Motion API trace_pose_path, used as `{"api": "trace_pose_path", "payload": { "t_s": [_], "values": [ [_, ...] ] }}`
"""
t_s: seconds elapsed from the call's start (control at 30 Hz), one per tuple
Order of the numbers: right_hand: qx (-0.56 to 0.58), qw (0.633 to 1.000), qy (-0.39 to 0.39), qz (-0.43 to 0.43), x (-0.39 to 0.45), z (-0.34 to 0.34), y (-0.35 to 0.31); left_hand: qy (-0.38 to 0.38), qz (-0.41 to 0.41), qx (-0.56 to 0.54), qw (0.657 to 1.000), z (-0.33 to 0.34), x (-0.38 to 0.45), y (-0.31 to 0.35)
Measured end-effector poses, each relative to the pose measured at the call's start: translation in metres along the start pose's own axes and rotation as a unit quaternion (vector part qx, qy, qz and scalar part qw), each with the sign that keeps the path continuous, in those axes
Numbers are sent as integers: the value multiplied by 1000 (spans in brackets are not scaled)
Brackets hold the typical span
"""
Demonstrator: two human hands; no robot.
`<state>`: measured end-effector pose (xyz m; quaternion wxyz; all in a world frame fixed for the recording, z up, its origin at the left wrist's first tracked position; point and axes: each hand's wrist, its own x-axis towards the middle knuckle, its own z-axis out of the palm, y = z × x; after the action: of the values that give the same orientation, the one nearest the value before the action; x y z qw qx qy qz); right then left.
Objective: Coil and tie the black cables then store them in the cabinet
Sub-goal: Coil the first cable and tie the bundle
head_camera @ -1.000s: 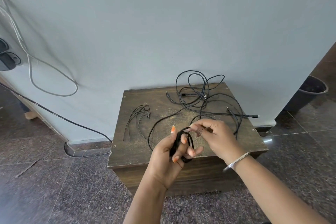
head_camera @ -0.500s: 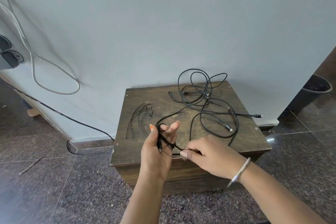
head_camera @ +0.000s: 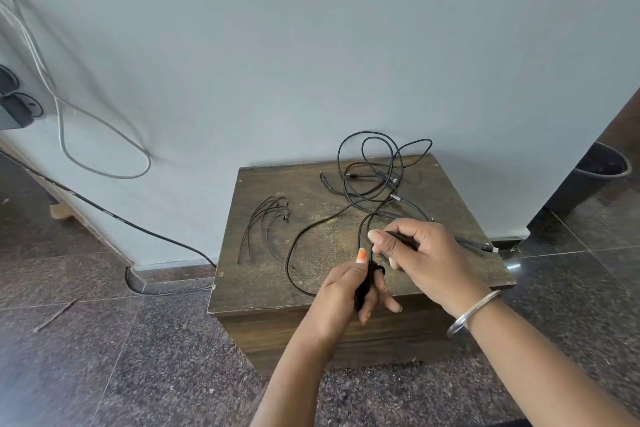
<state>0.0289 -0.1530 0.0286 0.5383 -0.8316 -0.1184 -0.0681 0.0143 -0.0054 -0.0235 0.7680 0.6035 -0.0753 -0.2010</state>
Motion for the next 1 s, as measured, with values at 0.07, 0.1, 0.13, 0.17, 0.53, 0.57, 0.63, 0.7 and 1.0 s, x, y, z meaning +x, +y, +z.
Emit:
{"api": "trace_pose_path", "payload": {
  "t_s": [0.07,0.1,0.13,0.17,0.53,0.57,0.63,0.7,1.0],
  "values": [
    [14,999,33,2,4,1,8,-16,-25,-89,996,1,-1,0],
    [28,999,39,4,5,1,11,-24,-29,-133,990,1,-2,2],
    [40,998,37,7,7,1,14,-32,-32,-176,983,1,-3,4],
    [44,999,27,13,8,2,16,-40,-33,-217,975,1,-4,6],
    [-130,977,-158,63,2,13,17,49,56,-456,887,-7,-5,16],
    [-148,973,-168,55,1,14,15,65,67,-466,880,-9,-4,16],
    [-199,963,-180,27,0,15,13,99,82,-481,867,-13,-1,15],
    [-264,948,-178,-10,-2,16,12,127,90,-488,859,-17,0,15],
    [-313,936,-157,-29,-5,17,14,166,89,-475,860,-19,2,13]
  ]
}}
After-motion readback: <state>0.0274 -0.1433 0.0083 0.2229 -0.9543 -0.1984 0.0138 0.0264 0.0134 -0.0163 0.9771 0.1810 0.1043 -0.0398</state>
